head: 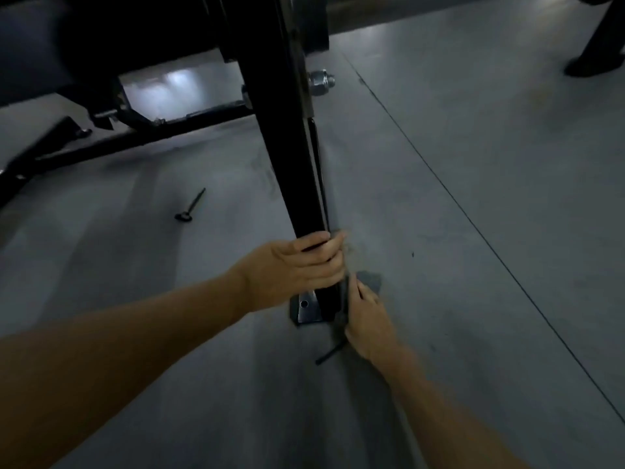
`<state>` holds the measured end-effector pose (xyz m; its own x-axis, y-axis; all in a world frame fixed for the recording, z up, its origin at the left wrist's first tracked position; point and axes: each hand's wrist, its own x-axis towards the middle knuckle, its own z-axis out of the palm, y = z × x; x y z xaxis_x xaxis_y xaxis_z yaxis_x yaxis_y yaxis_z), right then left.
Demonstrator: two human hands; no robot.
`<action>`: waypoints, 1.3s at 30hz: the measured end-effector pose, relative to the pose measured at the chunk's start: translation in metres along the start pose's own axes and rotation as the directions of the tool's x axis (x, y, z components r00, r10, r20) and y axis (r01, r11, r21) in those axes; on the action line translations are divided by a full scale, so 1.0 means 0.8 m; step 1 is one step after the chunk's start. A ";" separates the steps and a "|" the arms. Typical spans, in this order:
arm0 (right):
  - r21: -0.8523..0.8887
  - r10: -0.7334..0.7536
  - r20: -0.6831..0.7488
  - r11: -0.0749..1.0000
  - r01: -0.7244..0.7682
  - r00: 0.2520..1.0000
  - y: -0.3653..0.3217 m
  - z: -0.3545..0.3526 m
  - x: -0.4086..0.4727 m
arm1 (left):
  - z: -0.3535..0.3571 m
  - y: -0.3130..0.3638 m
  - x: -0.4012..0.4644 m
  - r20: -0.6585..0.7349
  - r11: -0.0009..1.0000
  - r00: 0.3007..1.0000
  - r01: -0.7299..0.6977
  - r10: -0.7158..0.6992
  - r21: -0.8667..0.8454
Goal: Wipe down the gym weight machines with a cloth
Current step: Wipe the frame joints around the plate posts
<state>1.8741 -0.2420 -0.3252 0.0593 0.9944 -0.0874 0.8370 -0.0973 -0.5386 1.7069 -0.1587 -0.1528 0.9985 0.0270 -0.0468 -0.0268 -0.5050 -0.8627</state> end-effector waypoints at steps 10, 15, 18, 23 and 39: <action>0.055 0.001 -0.125 0.998 0.006 0.992 -0.002 0.016 -0.037 | 0.011 0.000 0.001 -0.005 0.999 0.999 -0.047 0.047 0.013; 0.065 0.043 -0.019 0.997 -0.042 0.999 -0.007 0.000 0.017 | 0.010 0.003 -0.001 0.033 0.996 0.998 -0.059 0.062 -0.069; 0.056 0.033 0.015 0.998 -0.033 0.999 -0.005 0.004 -0.022 | -0.002 0.008 0.001 0.054 0.993 0.998 -0.013 0.020 -0.118; 0.371 0.339 -0.068 0.882 -0.292 0.938 -0.031 -0.020 -0.053 | -0.014 0.035 -0.023 0.207 0.991 0.977 0.077 -0.053 -0.108; -0.796 0.011 0.048 0.605 0.031 0.999 -0.141 0.066 0.033 | 0.075 0.186 -0.165 0.816 0.316 0.574 0.765 0.060 -0.561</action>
<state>1.7523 -0.2067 -0.3113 0.0428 0.9901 -0.1334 0.9410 0.0049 0.3384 1.5685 -0.1858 -0.3054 0.5335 0.6897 -0.4896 0.7816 -0.6232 -0.0263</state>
